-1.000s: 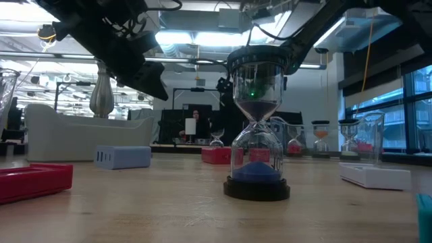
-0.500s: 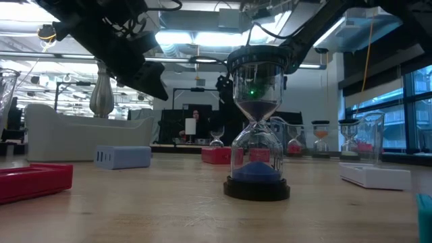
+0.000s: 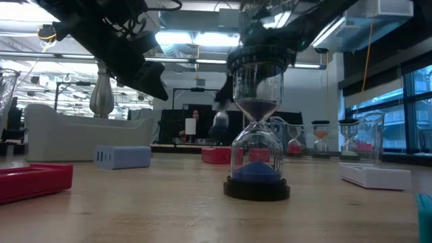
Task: Pick & Place Office items
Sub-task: Put the top blue hourglass into the top transparent bin
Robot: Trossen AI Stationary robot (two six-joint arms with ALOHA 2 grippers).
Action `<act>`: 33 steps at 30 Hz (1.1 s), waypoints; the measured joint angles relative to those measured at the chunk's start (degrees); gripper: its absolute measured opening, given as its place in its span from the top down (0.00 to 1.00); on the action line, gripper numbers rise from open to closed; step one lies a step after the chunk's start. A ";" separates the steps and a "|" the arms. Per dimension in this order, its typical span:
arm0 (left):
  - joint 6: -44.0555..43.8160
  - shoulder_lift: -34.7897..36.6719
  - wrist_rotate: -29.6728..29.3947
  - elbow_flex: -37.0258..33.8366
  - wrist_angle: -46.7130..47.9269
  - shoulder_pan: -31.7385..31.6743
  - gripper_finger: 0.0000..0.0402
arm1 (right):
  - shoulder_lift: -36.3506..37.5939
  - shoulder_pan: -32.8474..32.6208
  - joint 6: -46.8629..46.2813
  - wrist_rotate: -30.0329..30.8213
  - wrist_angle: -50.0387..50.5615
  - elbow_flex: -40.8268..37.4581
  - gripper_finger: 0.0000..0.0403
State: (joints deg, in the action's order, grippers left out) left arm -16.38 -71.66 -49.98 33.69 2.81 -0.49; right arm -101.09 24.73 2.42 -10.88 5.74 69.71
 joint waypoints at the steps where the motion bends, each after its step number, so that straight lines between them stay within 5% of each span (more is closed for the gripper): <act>1: -0.09 0.00 0.00 0.00 0.01 0.01 0.18 | 2.04 0.12 0.58 1.02 1.71 0.00 0.49; 9: -1.09 0.00 0.57 0.00 0.95 0.02 0.18 | 13.95 0.21 3.86 7.66 14.05 -1.10 0.49; 24: -4.09 0.00 0.20 0.00 3.71 0.02 0.18 | 38.27 1.48 -5.39 20.63 5.56 -27.55 0.49; 33: -4.09 0.00 0.13 0.00 2.64 0.02 0.18 | 39.07 1.51 -11.02 27.98 1.01 -36.45 0.49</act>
State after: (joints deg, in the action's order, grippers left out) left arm -20.47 -71.66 -49.84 33.69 5.45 -0.47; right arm -62.02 26.24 -8.59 17.10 6.75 33.26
